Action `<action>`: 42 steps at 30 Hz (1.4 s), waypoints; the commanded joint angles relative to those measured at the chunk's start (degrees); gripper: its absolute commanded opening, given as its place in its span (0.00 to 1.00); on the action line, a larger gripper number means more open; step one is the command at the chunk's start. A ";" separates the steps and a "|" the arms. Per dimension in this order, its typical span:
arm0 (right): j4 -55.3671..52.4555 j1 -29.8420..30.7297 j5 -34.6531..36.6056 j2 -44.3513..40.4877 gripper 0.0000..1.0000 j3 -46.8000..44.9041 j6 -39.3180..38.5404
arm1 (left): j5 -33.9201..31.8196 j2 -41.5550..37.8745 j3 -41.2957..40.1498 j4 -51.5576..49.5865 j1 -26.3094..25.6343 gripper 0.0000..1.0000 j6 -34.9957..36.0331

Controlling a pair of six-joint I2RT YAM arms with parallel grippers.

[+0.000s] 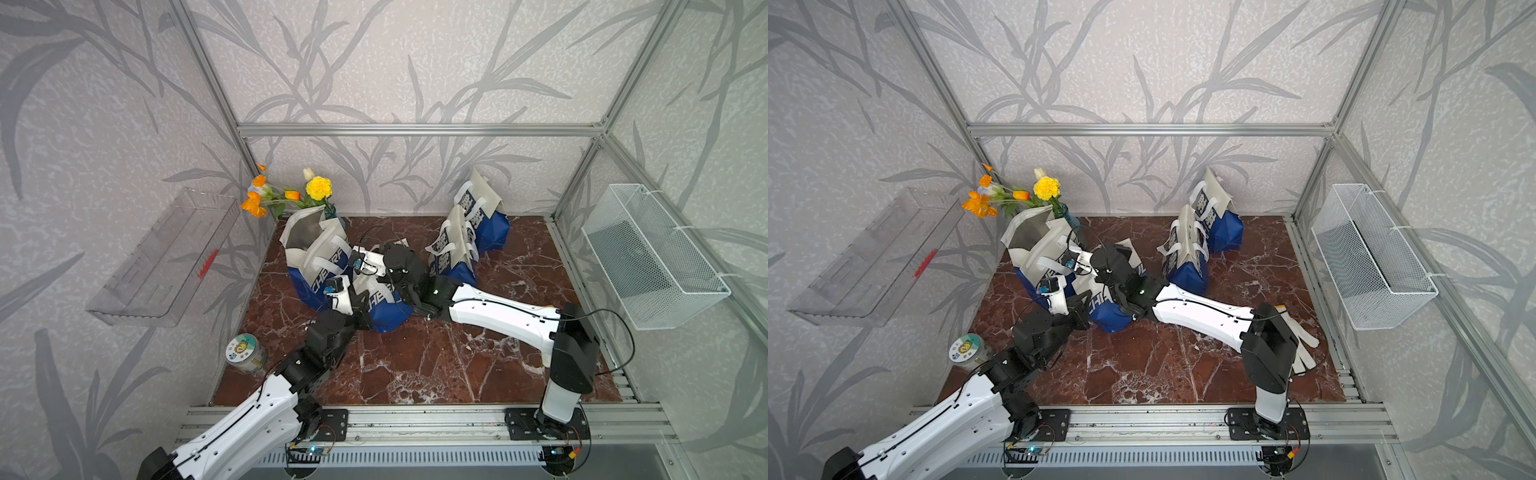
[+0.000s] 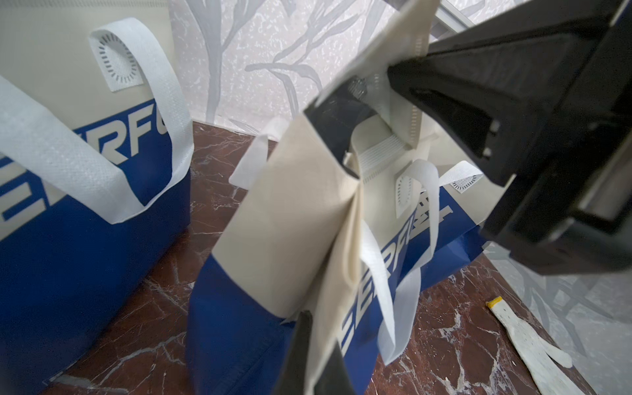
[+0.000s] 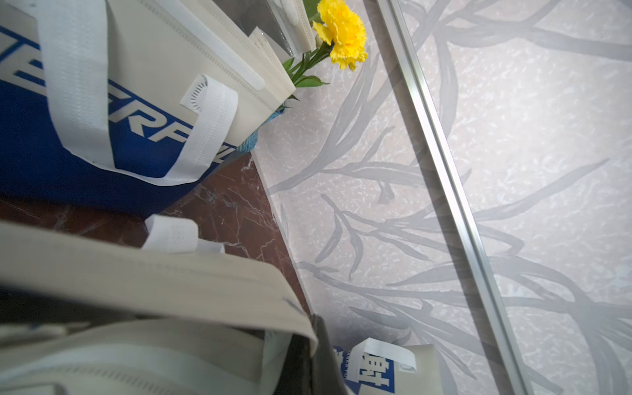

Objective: Open the takeout bag
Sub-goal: Open the takeout bag at the center of the board, then place the takeout bag at the center of the board.

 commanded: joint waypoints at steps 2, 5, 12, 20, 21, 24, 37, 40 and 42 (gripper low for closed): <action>1.47 -2.18 4.43 -2.19 0.00 6.73 -3.78 | -0.77 -0.34 -1.33 -9.37 -0.12 0.00 -0.21; -5.28 -2.45 2.53 -1.97 0.00 10.84 -2.86 | -0.85 0.11 -0.91 -10.31 -0.10 0.00 0.07; -15.70 -4.09 8.08 1.78 0.00 22.47 -1.05 | -0.93 1.31 -0.20 -11.78 -0.11 0.00 0.70; -23.23 -4.98 3.92 1.69 0.00 25.18 4.40 | -1.53 1.10 -0.07 -13.45 -0.10 0.00 1.40; -24.92 -4.99 2.92 1.84 0.00 25.79 5.59 | -1.55 1.07 -0.02 -13.42 -0.11 0.00 1.42; -31.73 -4.99 -4.72 1.13 0.26 27.06 11.62 | -1.79 0.87 -0.24 -12.50 -0.16 0.00 0.76; -23.60 -4.92 -15.52 -20.24 0.60 -0.47 30.58 | -17.05 8.37 1.27 4.77 -0.80 0.00 -6.07; -21.26 -4.97 -12.91 -24.71 0.60 -7.58 31.39 | -20.43 16.29 3.75 10.77 -0.89 0.00 -5.27; -20.82 -5.04 -11.46 -27.09 0.60 -11.26 31.99 | -21.39 21.38 6.08 13.67 -0.81 0.00 -3.97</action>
